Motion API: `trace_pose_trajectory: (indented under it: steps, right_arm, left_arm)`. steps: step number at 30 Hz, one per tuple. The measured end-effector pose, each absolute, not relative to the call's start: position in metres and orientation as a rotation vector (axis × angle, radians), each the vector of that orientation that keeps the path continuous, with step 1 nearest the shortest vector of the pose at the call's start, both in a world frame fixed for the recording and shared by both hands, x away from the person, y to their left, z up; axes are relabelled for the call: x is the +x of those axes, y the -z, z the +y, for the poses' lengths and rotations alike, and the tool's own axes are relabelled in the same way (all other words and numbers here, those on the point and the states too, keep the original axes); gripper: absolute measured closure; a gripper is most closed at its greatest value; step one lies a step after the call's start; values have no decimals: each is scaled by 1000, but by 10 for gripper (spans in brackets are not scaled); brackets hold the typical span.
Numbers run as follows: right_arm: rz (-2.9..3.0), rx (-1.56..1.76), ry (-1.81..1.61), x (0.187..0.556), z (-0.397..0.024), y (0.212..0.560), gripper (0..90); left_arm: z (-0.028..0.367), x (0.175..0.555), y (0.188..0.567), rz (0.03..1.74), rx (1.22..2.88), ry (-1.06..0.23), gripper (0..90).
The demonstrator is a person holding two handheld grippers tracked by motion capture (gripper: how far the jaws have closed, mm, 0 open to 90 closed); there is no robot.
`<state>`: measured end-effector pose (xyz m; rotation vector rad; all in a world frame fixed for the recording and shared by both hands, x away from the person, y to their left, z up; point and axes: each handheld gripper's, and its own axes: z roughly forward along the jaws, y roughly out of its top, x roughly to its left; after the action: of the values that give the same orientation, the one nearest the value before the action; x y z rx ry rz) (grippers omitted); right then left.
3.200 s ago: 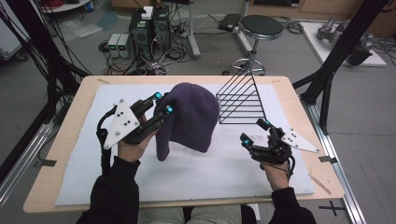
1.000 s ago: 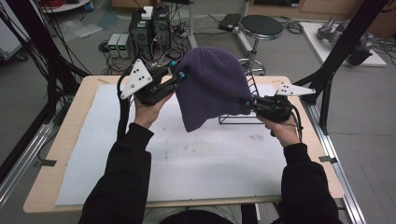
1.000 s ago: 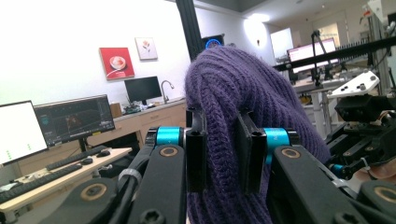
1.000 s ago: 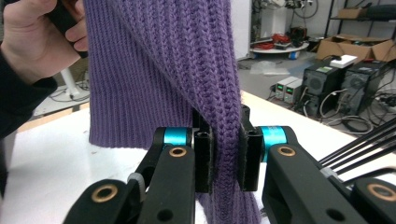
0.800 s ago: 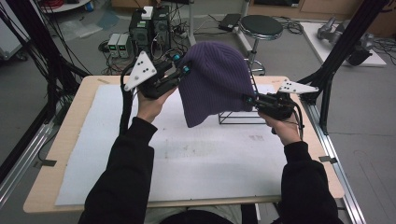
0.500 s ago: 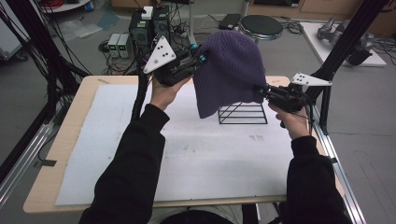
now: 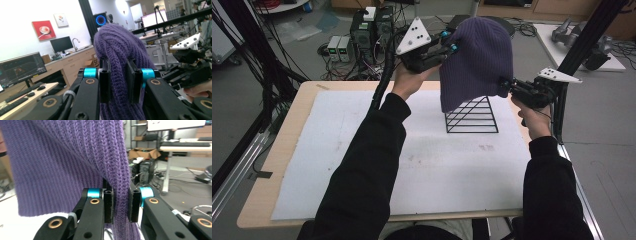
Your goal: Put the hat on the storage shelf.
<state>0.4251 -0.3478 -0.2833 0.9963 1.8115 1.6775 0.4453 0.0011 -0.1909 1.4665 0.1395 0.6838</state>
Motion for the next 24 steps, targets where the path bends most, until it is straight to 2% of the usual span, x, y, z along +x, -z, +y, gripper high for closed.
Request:
trace_pose_trajectory:
  steps: [6,24]
  right_arm:
    - [1757,1049,-1652,424,-361,284,802]
    - [1732,1135,-1555,426,-361,308,797]
  left_arm:
    - [-17,455,189,125,1481,-678,764]
    - [-25,468,215,145,1515,-665,754]
